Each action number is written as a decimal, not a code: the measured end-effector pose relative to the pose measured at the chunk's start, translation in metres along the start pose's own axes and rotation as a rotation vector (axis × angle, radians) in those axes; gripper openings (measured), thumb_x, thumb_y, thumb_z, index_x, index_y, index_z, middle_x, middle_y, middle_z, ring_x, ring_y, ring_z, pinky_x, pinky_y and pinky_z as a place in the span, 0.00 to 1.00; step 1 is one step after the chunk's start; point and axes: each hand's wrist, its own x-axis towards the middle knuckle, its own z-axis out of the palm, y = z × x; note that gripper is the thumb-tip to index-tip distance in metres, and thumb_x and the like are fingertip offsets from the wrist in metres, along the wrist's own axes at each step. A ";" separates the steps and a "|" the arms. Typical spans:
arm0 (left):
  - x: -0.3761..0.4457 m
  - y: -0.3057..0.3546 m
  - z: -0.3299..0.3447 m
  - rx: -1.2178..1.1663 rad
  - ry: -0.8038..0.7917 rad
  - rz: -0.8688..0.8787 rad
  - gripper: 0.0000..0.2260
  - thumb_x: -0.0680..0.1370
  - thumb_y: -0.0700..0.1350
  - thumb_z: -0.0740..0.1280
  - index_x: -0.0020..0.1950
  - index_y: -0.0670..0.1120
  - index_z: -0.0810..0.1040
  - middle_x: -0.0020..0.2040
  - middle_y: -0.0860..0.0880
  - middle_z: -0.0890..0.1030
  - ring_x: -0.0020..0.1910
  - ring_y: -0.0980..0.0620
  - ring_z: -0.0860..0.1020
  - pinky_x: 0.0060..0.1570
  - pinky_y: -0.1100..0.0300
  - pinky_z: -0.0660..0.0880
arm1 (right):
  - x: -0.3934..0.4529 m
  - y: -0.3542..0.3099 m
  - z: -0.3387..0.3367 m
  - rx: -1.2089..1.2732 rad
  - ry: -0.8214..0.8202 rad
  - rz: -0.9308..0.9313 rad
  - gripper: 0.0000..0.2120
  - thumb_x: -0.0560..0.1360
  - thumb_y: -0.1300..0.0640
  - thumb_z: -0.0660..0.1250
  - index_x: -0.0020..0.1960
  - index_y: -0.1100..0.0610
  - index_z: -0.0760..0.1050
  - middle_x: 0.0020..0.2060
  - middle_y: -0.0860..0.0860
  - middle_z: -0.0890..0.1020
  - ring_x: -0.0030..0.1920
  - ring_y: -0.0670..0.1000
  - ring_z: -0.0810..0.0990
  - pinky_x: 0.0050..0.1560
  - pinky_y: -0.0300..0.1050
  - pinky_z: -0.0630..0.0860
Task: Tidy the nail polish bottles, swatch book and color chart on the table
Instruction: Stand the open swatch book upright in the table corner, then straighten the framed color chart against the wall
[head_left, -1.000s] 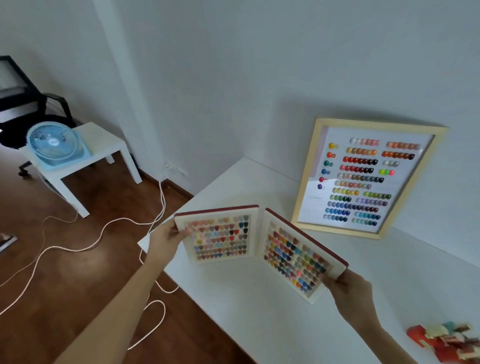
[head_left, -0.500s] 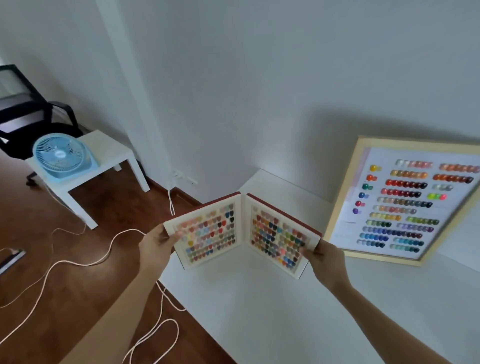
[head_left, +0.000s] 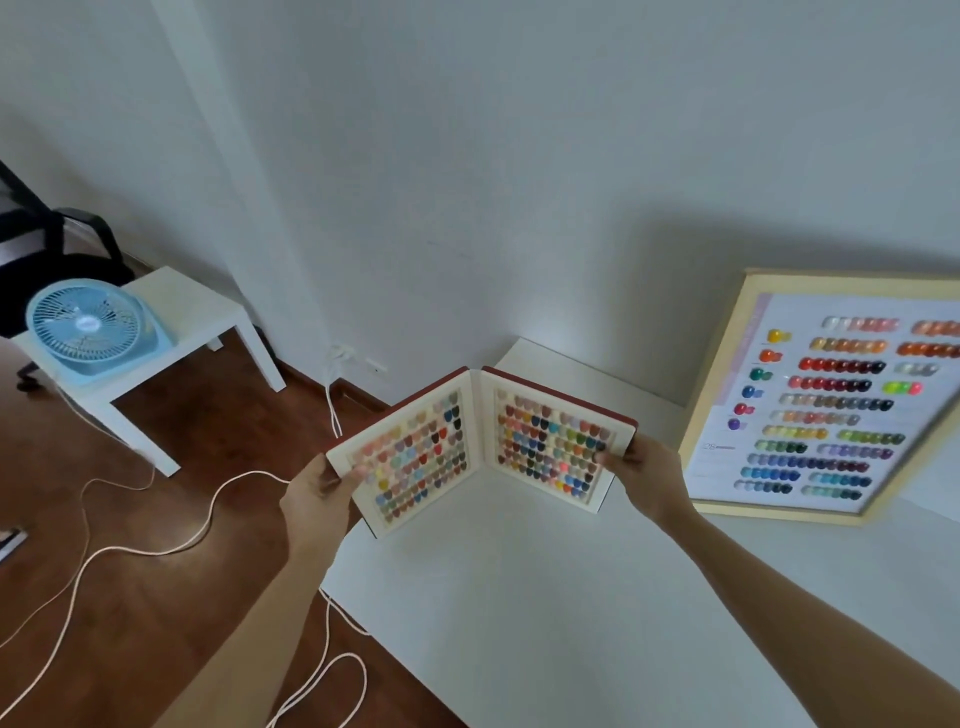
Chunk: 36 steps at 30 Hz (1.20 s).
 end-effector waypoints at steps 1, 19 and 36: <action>0.000 -0.001 0.000 0.010 0.006 0.001 0.09 0.74 0.41 0.71 0.47 0.55 0.78 0.45 0.55 0.83 0.43 0.62 0.81 0.45 0.62 0.78 | 0.000 0.000 0.000 0.007 -0.004 -0.003 0.10 0.75 0.57 0.68 0.54 0.59 0.79 0.51 0.53 0.85 0.49 0.55 0.84 0.41 0.33 0.74; -0.040 0.038 0.020 0.196 0.217 0.281 0.33 0.71 0.45 0.74 0.71 0.48 0.61 0.71 0.45 0.66 0.70 0.47 0.66 0.69 0.48 0.65 | -0.046 0.013 -0.044 0.074 0.031 0.086 0.17 0.74 0.56 0.68 0.61 0.58 0.72 0.58 0.56 0.80 0.58 0.56 0.79 0.60 0.50 0.75; -0.191 0.107 0.238 0.138 -0.262 0.831 0.13 0.77 0.41 0.66 0.60 0.39 0.75 0.59 0.41 0.79 0.61 0.46 0.76 0.63 0.54 0.72 | -0.110 0.123 -0.208 -0.017 0.226 0.234 0.13 0.74 0.56 0.69 0.57 0.58 0.76 0.47 0.54 0.84 0.48 0.52 0.82 0.54 0.44 0.76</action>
